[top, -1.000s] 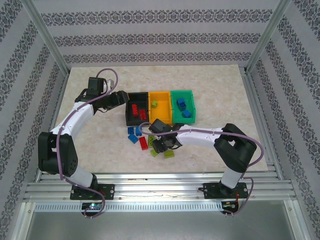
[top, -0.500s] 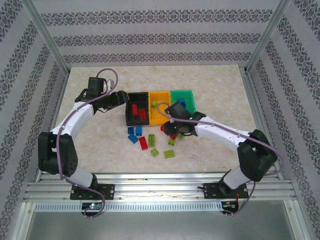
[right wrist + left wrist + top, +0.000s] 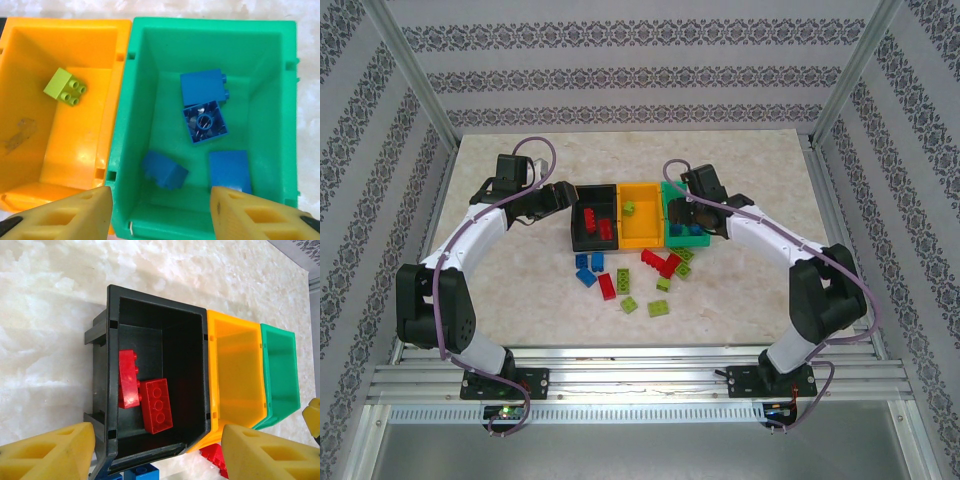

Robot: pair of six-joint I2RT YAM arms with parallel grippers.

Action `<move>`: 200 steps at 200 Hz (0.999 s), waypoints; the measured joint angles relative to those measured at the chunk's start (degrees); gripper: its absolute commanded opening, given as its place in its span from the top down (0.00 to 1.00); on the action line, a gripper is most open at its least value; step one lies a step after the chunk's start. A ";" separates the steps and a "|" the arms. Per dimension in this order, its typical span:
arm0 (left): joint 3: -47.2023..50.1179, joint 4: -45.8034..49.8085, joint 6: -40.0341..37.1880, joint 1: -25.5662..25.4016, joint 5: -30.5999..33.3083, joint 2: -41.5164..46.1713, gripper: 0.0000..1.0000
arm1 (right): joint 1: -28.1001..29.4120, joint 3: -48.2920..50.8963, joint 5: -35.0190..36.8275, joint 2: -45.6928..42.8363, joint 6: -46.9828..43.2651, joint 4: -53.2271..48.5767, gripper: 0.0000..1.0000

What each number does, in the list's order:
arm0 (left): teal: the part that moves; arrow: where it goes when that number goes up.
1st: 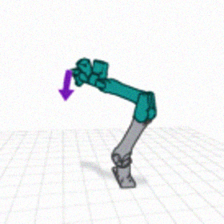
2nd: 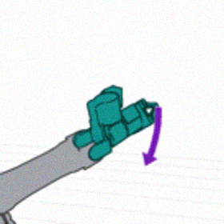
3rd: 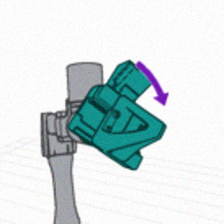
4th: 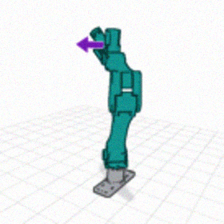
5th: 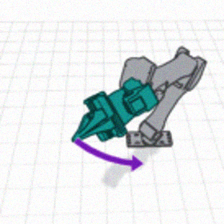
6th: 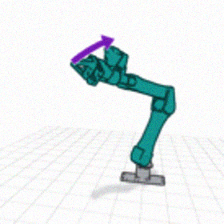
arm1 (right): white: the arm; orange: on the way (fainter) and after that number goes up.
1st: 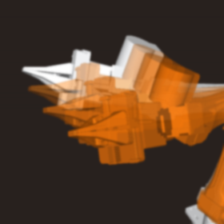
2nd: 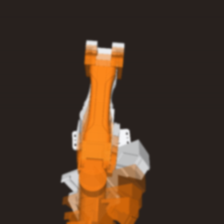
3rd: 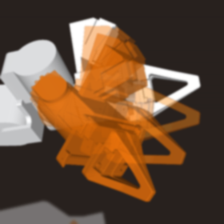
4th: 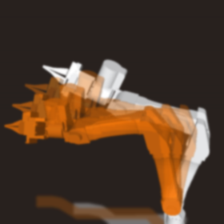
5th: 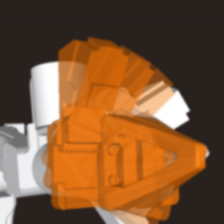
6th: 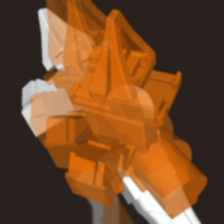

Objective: Sort the legos into containers by color
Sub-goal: Place the lego in the container, then pick up the lego from the center of the table.

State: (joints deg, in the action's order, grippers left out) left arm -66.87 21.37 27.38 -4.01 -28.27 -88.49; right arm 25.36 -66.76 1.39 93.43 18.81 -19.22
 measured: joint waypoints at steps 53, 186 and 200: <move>0.00 0.02 -0.46 0.00 -0.07 -0.24 0.32 | 1.92 7.23 -2.71 -2.80 -3.06 3.67 0.44; 7.10 -1.05 2.49 -0.46 -3.30 0.90 0.35 | 4.44 30.25 -6.01 -13.55 -3.50 26.03 0.46; 10.03 -0.52 2.86 -1.33 -3.61 2.67 0.35 | 4.44 30.45 -6.05 -14.03 -3.04 27.08 0.45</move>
State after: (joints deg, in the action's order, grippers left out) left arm -56.84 20.84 30.24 -5.34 -31.88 -85.82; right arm 29.80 -36.32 -4.67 79.40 15.77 7.86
